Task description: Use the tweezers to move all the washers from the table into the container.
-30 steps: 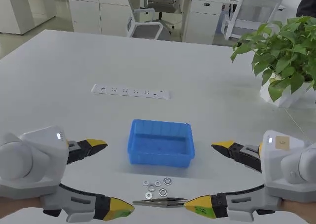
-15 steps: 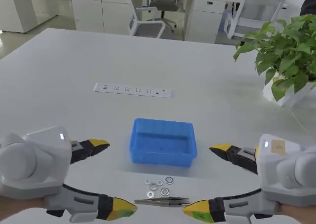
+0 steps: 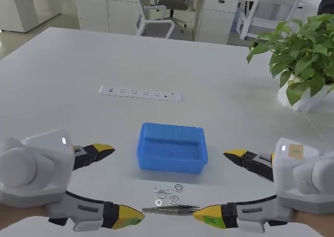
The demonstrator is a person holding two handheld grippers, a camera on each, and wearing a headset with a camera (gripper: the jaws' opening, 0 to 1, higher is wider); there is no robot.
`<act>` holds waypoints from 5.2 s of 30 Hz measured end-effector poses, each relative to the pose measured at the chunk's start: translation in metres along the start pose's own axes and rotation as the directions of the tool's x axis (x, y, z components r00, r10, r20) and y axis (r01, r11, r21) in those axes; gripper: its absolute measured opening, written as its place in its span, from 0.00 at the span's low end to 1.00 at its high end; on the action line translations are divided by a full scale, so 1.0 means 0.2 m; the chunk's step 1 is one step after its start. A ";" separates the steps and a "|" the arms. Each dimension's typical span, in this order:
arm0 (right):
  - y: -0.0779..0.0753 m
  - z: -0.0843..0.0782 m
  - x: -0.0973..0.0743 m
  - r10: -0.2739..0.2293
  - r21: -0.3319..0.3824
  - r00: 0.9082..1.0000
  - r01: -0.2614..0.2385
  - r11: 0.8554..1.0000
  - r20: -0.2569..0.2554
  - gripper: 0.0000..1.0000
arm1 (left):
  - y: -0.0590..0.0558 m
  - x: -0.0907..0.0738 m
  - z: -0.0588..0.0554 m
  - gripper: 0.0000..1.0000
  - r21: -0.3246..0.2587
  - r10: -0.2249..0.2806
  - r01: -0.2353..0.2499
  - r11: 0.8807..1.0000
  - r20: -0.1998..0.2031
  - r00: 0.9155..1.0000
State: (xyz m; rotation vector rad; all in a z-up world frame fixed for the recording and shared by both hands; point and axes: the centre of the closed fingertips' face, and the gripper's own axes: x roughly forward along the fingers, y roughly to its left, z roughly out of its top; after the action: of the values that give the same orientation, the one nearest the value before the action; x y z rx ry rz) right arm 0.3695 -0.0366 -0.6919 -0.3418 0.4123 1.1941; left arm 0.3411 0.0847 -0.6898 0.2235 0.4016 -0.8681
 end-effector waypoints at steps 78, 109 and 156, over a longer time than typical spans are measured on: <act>0.16 -0.45 0.38 0.246 -0.158 0.896 -0.321 0.934 -0.370 0.28 | -0.13 0.40 -0.45 0.46 0.068 -0.159 0.202 0.977 -0.398 0.903; 0.18 -0.44 0.34 0.209 -0.243 0.901 -0.315 0.917 -0.381 0.09 | -0.21 0.39 -0.32 0.04 0.231 -0.213 0.315 0.921 -0.380 0.900; 0.09 -0.41 0.15 0.192 -0.249 0.963 -0.236 0.939 -0.190 0.07 | -0.50 0.61 0.22 0.06 0.371 -0.367 0.366 0.854 -0.072 0.928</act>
State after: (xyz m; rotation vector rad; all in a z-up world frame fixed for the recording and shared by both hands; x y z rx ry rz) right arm 0.3517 -0.0442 -0.7800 -0.6472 0.4373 1.4464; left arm 0.3447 -0.0794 -0.7050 0.5159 0.2736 -1.3252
